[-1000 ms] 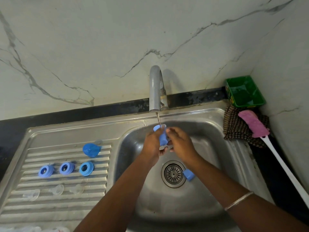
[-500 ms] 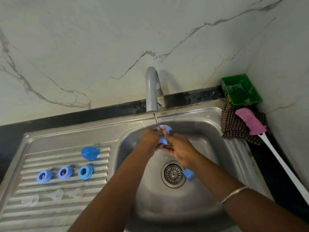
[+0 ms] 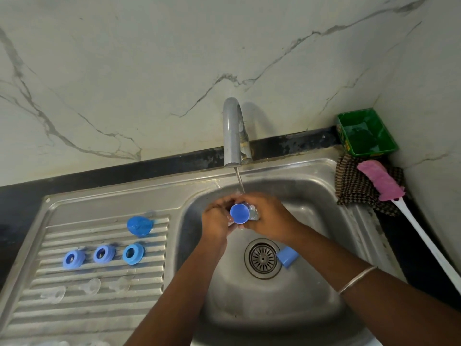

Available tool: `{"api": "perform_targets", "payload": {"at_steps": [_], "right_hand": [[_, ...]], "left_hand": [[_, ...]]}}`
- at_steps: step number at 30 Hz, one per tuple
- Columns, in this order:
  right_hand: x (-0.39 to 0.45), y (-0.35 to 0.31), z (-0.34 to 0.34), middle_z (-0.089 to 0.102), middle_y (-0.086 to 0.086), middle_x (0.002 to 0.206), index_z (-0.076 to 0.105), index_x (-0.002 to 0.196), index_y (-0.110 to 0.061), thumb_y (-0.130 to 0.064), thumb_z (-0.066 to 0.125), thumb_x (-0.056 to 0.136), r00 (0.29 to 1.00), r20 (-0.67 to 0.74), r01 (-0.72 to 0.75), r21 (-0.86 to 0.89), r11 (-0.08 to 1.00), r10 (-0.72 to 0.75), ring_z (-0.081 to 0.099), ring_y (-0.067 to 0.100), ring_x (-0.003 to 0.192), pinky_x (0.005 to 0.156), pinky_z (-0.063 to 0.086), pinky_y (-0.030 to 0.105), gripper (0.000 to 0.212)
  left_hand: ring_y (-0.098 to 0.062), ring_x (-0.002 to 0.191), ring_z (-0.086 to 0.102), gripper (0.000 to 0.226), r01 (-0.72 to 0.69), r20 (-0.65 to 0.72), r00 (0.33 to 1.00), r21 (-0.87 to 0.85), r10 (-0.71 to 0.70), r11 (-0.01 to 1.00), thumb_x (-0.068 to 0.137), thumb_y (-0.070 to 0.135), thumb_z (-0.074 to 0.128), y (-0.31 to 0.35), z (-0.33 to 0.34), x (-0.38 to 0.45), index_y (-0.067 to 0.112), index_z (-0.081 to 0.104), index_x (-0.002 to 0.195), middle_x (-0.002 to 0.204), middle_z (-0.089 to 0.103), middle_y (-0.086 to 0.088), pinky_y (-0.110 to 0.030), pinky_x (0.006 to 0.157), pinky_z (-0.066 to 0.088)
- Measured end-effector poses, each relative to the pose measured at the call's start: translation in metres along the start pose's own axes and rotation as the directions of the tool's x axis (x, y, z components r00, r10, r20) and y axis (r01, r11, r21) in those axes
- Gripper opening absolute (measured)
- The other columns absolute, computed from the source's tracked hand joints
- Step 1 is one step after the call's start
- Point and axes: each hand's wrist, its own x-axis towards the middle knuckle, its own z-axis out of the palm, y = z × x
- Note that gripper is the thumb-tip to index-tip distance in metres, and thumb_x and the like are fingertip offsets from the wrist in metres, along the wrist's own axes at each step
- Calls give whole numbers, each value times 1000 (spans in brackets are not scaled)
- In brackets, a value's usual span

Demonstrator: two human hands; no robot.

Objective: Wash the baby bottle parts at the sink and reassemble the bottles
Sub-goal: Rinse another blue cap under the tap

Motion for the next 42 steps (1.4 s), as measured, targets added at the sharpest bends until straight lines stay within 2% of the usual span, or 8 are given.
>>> {"api": "perform_targets", "payload": {"at_steps": [4, 9, 17, 26, 31, 34, 38, 42], "right_hand": [[8, -8, 6, 69, -15, 101, 66, 109, -26, -26, 90, 71, 991, -121, -60, -28, 998, 57, 64, 1, 92, 79, 50, 14, 45], [3, -7, 7, 68, -5, 92, 61, 99, -21, -25, 87, 73, 875, -319, -386, -8, 923, 363, 64, 12, 83, 69, 49, 21, 37], [-1, -16, 6, 69, -2, 95, 63, 108, -18, -28, 83, 79, 905, -307, -355, -157, 922, 296, 65, 15, 84, 75, 55, 29, 37], [1, -20, 3, 70, -8, 89, 70, 102, -22, -28, 85, 73, 902, -286, -367, -108, 924, 324, 65, 9, 81, 67, 46, 16, 33], [14, -25, -12, 70, -3, 90, 69, 98, -22, -28, 75, 82, 908, -217, -383, -90, 919, 357, 66, 12, 82, 72, 55, 32, 18], [39, -30, -34, 71, 0, 102, 66, 111, -24, -29, 66, 87, 825, -457, -411, -81, 908, 332, 66, 19, 93, 77, 52, 33, 24], [82, -43, -53, 71, 5, 105, 63, 126, -22, -41, 66, 89, 911, -344, -321, -244, 915, 228, 65, 24, 97, 82, 49, 29, 42], [103, -48, -48, 71, 17, 103, 70, 110, -8, -32, 61, 96, 950, -243, -296, -515, 804, 194, 67, 35, 95, 72, 44, 29, 29]], "left_hand": [[-15, 79, 64, 41, 20, -146, 989, -85, -32, 996, 88, -6, 40, 4, -3, 2, 20, 69, 78, 62, 71, 11, -34, 68, 55], [-9, 92, 67, 37, -10, -148, 989, -68, -1, 998, 93, 2, 38, -2, -5, 4, 19, 71, 91, 85, 76, 8, -39, 84, 48], [-18, 89, 63, 42, -59, -267, 961, 37, 66, 998, 88, -6, 34, -23, -5, 12, 11, 71, 96, 93, 73, -2, -34, 80, 49], [-14, 109, 63, 63, -349, 217, 934, 396, 283, 849, 68, -10, 81, -28, -8, 19, 17, 63, 122, 116, 70, 2, -35, 92, 54], [0, 87, 66, 39, -382, 198, 923, 403, 329, 832, 78, 11, 82, -20, 1, 20, 31, 63, 105, 95, 70, 16, -17, 74, 51], [-11, 89, 67, 32, -390, 210, 920, 391, 332, 834, 81, 16, 80, -13, 2, 21, 22, 67, 110, 98, 72, 6, -20, 74, 53], [-9, 84, 63, 32, -467, 304, 884, 619, 355, 631, 76, 23, 83, 2, 2, 20, 27, 66, 102, 92, 68, 11, -9, 65, 43], [-20, 91, 66, 43, -470, 326, 857, 813, 400, 344, 71, 33, 82, 14, 6, 17, 22, 72, 111, 100, 74, 0, -27, 79, 50]]}}
